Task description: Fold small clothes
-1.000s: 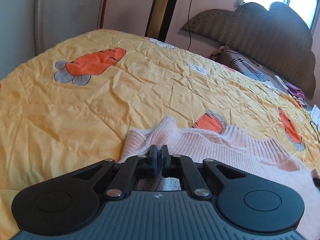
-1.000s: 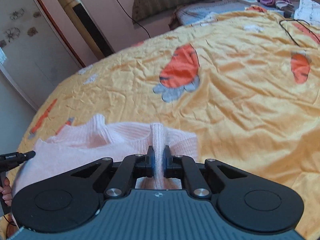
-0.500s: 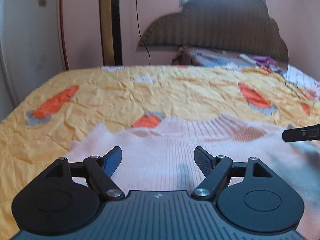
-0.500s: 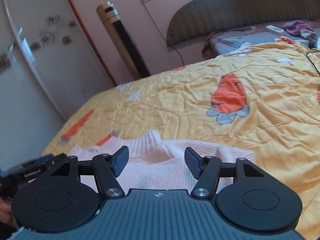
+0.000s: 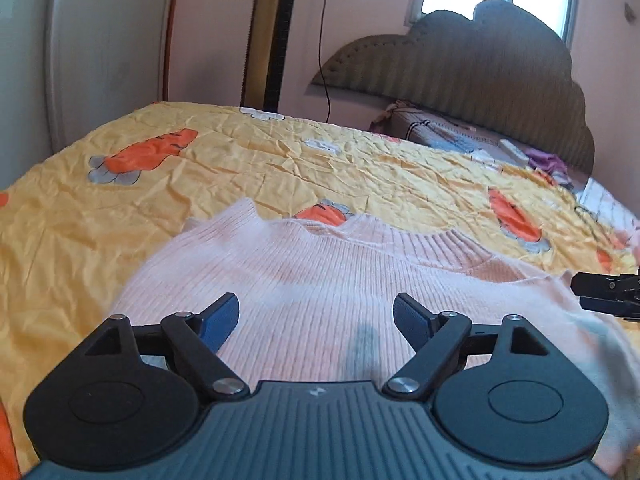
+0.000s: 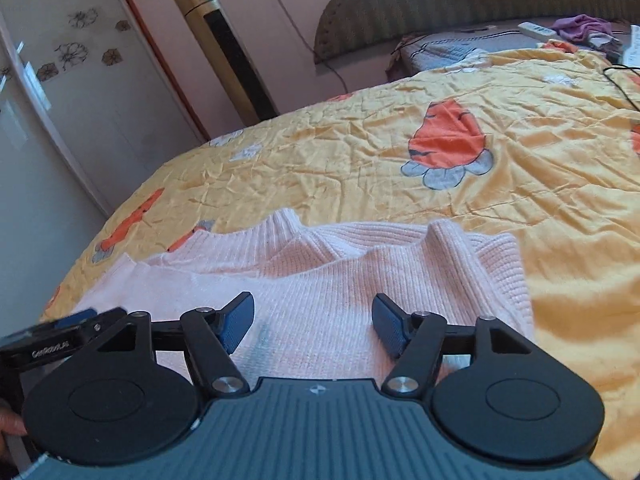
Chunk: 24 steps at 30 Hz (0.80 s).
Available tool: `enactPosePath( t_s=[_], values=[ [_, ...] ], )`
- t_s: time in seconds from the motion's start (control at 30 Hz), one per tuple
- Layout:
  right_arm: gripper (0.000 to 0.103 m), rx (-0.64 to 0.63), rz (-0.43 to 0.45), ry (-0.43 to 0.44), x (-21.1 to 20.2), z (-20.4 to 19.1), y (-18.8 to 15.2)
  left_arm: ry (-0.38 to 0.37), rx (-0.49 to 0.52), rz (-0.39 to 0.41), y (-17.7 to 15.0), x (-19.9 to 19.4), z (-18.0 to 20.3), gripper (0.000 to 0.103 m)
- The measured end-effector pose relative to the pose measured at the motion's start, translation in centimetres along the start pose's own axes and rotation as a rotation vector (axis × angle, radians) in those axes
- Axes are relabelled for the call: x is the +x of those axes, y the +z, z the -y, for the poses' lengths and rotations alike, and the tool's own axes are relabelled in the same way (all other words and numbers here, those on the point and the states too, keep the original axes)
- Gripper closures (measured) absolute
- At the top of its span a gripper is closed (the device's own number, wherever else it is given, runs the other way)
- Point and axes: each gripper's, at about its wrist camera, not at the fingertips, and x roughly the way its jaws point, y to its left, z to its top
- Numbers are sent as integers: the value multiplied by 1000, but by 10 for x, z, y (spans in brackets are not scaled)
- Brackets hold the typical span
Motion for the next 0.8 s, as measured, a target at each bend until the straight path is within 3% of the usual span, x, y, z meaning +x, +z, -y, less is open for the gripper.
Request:
enactPosePath(
  t_s=[0.1,0.23,0.43,0.5,0.67,0.8],
  values=[
    [22,-31,64,70,-22,-19,-3,3,-57,-35,-11,-14,-8,18],
    [20,-87,-14,151,-3,-53,-3,21,-16,-46,-22,-14,-1,18],
    [14,-313,-153,23,59,-105,-18,51,89,-42,-36,-1,10,8],
    [2,-372,-144,1,71,-113,-26,50,95,-33,-38,3,10,6],
    [3,-401,-110,-16,75,-116,-35,47,113,-16,-40,3,10,4],
    [3,-409,-83,-10,74,-114,-38,69,39,22,-36,-21,2,4]
  ],
)
